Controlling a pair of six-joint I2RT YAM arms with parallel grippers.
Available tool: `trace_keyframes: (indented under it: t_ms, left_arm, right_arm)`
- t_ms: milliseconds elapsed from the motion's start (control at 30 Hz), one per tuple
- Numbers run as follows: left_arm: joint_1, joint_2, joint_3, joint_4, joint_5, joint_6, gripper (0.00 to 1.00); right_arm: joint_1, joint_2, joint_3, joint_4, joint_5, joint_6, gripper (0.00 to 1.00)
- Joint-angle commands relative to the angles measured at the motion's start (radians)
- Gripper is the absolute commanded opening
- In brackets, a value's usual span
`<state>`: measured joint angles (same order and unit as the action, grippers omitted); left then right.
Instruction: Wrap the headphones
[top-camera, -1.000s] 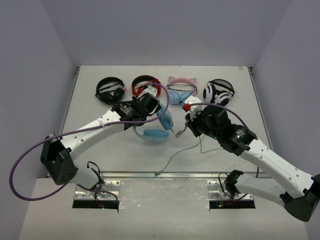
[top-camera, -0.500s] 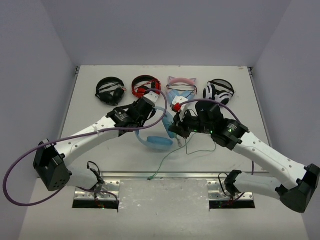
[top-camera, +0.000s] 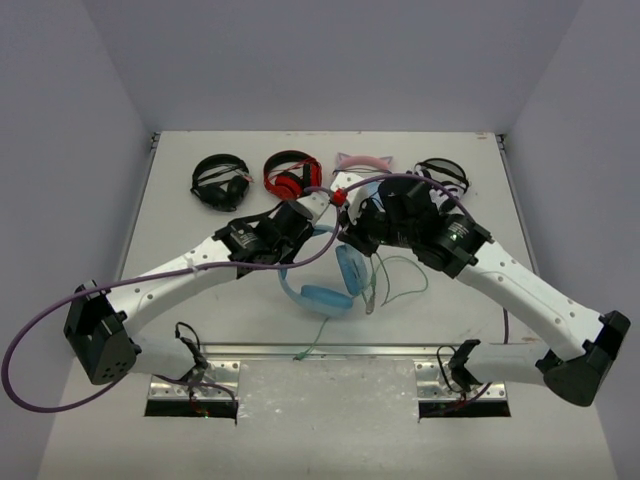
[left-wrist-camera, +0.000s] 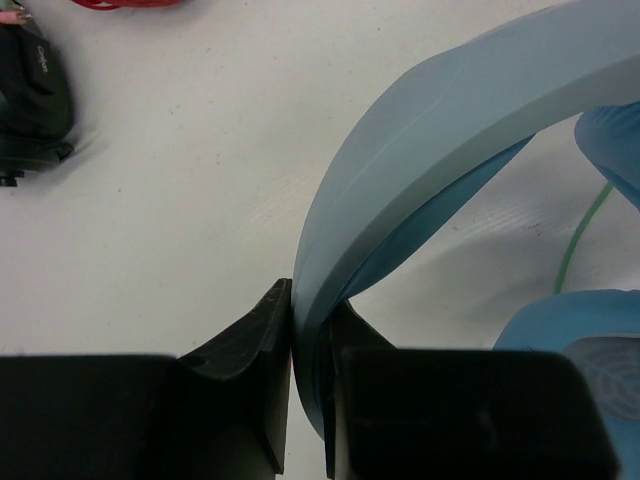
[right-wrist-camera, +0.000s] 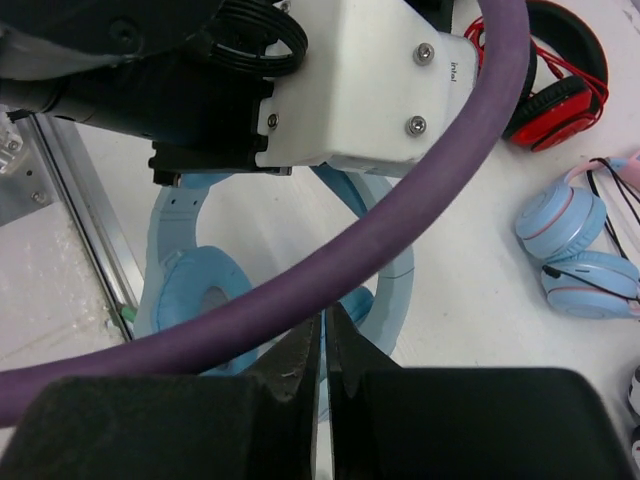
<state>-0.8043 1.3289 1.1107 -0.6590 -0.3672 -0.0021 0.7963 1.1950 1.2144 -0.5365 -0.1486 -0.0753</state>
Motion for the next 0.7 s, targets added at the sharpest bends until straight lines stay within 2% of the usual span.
trace_keyframes:
  t_ms: [0, 133, 233, 267, 300, 333, 400, 433, 500, 533, 567, 667]
  left_arm:
    - [-0.012, -0.048, 0.005, 0.087, 0.053, -0.010, 0.00]
    - [-0.013, -0.053, 0.000, 0.088, 0.040, -0.013, 0.00]
    - [-0.012, -0.051, 0.001, 0.085, -0.043, -0.029, 0.00]
    - [-0.012, -0.053, 0.005, 0.078, -0.070, -0.047, 0.00]
    - [-0.012, -0.054, 0.008, 0.073, -0.097, -0.056, 0.00]
    - [-0.012, -0.056, 0.009, 0.070, -0.152, -0.065, 0.00]
    - [-0.012, -0.066, 0.015, 0.059, -0.200, -0.090, 0.00]
    - [-0.012, -0.072, 0.018, 0.056, -0.247, -0.102, 0.00]
    - [-0.012, -0.099, 0.024, 0.049, -0.327, -0.136, 0.00]
    - [-0.010, -0.108, 0.031, 0.042, -0.358, -0.153, 0.00]
    - [-0.010, -0.134, 0.037, 0.039, -0.386, -0.174, 0.00]
    - [-0.010, -0.192, 0.067, 0.015, -0.466, -0.219, 0.00]
  right_arm:
    - [0.007, 0.050, 0.048, -0.016, 0.021, -0.070, 0.03]
    - [0.007, 0.049, 0.021, 0.027, -0.003, -0.063, 0.01]
    - [0.006, 0.041, 0.016, 0.035, 0.010, -0.037, 0.01]
    - [0.007, 0.031, 0.017, 0.033, 0.058, -0.020, 0.14]
    - [0.006, 0.020, 0.013, 0.035, 0.058, 0.000, 0.14]
    - [0.006, 0.006, -0.007, 0.044, 0.129, 0.034, 0.21]
    - [-0.014, -0.034, -0.045, 0.075, 0.185, 0.066, 0.25]
    - [-0.028, -0.084, -0.093, 0.084, 0.208, 0.127, 0.36]
    - [-0.092, -0.144, -0.186, 0.115, 0.201, 0.210, 0.45]
    - [-0.115, -0.209, -0.226, 0.128, 0.189, 0.238, 0.56]
    - [-0.161, -0.242, -0.261, 0.153, 0.169, 0.258, 0.62]
    - [-0.209, -0.328, -0.380, 0.170, 0.109, 0.293, 0.75]
